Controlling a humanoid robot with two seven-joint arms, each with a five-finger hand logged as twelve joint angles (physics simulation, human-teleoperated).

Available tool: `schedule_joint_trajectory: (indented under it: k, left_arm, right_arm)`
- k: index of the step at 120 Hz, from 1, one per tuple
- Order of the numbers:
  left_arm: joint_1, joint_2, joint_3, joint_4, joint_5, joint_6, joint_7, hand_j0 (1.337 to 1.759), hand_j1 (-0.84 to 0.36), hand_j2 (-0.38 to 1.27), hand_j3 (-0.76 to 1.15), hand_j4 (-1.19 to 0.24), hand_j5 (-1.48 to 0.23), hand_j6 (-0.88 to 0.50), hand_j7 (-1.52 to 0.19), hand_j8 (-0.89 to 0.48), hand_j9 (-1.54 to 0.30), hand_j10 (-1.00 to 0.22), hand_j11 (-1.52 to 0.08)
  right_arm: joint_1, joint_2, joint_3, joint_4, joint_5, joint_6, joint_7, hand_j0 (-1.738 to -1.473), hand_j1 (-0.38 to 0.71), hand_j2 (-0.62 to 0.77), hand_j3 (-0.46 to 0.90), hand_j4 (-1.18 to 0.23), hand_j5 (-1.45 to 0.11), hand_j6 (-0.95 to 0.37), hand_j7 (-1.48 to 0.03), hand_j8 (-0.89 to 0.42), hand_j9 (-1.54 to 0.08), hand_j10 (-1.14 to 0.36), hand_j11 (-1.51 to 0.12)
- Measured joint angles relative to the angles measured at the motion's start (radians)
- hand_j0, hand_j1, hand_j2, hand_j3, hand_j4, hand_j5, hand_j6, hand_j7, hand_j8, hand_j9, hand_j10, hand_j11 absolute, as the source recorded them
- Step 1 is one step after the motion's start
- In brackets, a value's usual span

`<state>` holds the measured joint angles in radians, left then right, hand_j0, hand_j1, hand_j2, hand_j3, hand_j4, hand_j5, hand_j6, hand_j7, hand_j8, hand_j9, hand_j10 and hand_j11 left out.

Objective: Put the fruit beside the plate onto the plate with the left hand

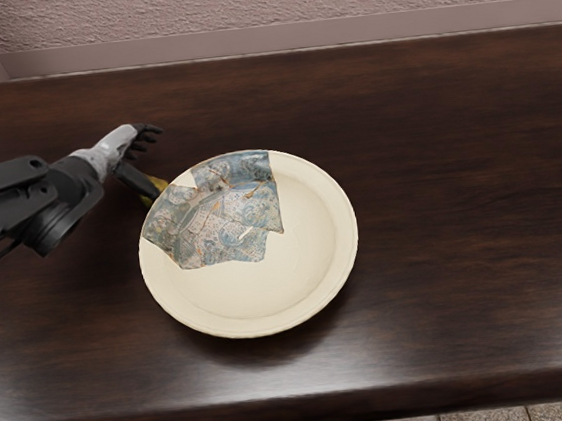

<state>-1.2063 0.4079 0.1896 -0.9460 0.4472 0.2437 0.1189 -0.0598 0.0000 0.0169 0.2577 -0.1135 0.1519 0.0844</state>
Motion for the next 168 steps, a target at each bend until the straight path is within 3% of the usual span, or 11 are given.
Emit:
schedule_joint_trajectory:
  k: [15,21,35,46,64,67,69,105,112,133,168]
  left_arm:
    - [0.001,0.017,0.019,-0.007,0.004,-0.061,0.004,1.657,-0.15,0.23,0.0,-0.44,-0.6,-0.44,-0.6,-0.44,-0.6,-0.44,-0.6]
    - [0.001,0.02,0.022,-0.008,0.007,-0.079,0.005,1.655,-0.18,0.2,0.0,-0.52,-0.68,-0.38,-0.7,-0.51,-0.7,-0.5,-0.7]
    - [0.001,0.025,0.025,-0.009,0.009,-0.097,0.006,1.654,-0.25,0.23,0.0,-0.65,-0.78,-0.34,-0.83,-0.42,-0.84,-0.61,-0.85]
    - [0.001,0.036,0.026,-0.009,0.008,-0.103,0.006,1.654,-0.28,0.34,0.0,-0.69,-0.85,-0.41,-0.89,-0.43,-0.9,-0.66,-0.91]
    - [-0.005,0.073,0.023,-0.017,0.008,-0.107,0.006,1.655,-0.27,0.47,0.0,-0.74,-0.9,-0.45,-0.94,-0.47,-0.96,-0.71,-0.96]
    - [-0.007,0.079,0.022,-0.022,0.008,-0.108,0.006,1.655,-0.27,0.51,0.0,-0.74,-0.91,-0.45,-0.95,-0.47,-0.96,-0.71,-0.97]
    - [-0.007,0.082,0.022,-0.024,0.007,-0.109,0.006,1.654,-0.32,0.65,0.0,-0.74,-0.93,-0.42,-0.96,-0.45,-0.97,-0.71,-0.98]
    - [-0.019,0.162,0.019,-0.083,0.006,-0.112,0.004,1.654,-0.36,0.6,0.0,-0.77,-1.03,-0.35,-1.03,-0.39,-1.04,-0.76,-1.04]
    - [-0.025,0.197,0.013,-0.107,0.005,-0.113,0.004,1.654,-0.35,0.62,0.0,-0.77,-1.04,-0.36,-1.03,-0.39,-1.04,-0.77,-1.05]
    - [-0.066,0.278,-0.006,-0.194,0.006,-0.112,0.005,1.654,-0.27,0.47,0.0,-0.78,-1.03,-0.4,-1.02,-0.44,-1.04,-0.77,-1.04]
    - [-0.152,0.356,-0.024,-0.331,0.001,-0.119,0.006,1.655,-0.25,0.46,0.0,-0.77,-1.02,-0.43,-1.01,-0.47,-1.02,-0.77,-1.02]
  right_arm:
    - [0.0,0.0,0.0,0.0,0.0,0.0,0.0,-1.658,-0.33,0.0,0.0,-0.02,-0.02,-0.02,-0.02,-0.02,-0.02,-0.02,-0.02]
    - [0.0,0.0,0.0,0.0,0.0,0.0,0.0,-1.658,-0.33,0.0,0.0,-0.02,-0.02,-0.02,-0.02,-0.02,-0.02,-0.02,-0.02]
    - [0.0,0.0,0.0,0.0,0.0,0.0,0.0,-1.658,-0.33,0.0,0.0,-0.02,-0.02,-0.02,-0.02,-0.02,-0.02,-0.02,-0.02]
    - [0.0,0.0,0.0,0.0,0.0,0.0,0.0,-1.658,-0.33,0.0,0.0,-0.02,-0.02,-0.02,-0.02,-0.02,-0.02,-0.02,-0.02]
    - [0.0,0.0,0.0,0.0,0.0,0.0,0.0,-1.658,-0.33,0.0,0.0,-0.02,-0.02,-0.02,-0.02,-0.02,-0.02,-0.02,-0.02]
    - [0.0,0.0,0.0,0.0,0.0,0.0,0.0,-1.658,-0.33,0.0,0.0,-0.02,-0.02,-0.02,-0.02,-0.02,-0.02,-0.02,-0.02]
    - [0.0,0.0,0.0,0.0,0.0,0.0,0.0,-1.658,-0.33,0.0,0.0,-0.02,-0.02,-0.02,-0.02,-0.02,-0.02,-0.02,-0.02]
    - [0.0,0.0,0.0,0.0,0.0,0.0,0.0,-1.658,-0.33,0.0,0.0,-0.02,-0.02,-0.02,-0.02,-0.02,-0.02,-0.02,-0.02]
    - [0.0,0.0,0.0,0.0,0.0,0.0,0.0,-1.658,-0.33,0.0,0.0,-0.02,-0.02,-0.02,-0.02,-0.02,-0.02,-0.02,-0.02]
    - [0.0,0.0,0.0,0.0,0.0,0.0,0.0,-1.658,-0.33,0.0,0.0,-0.02,-0.02,-0.02,-0.02,-0.02,-0.02,-0.02,-0.02]
    - [0.0,0.0,0.0,0.0,0.0,0.0,0.0,-1.658,-0.33,0.0,0.0,-0.02,-0.02,-0.02,-0.02,-0.02,-0.02,-0.02,-0.02]
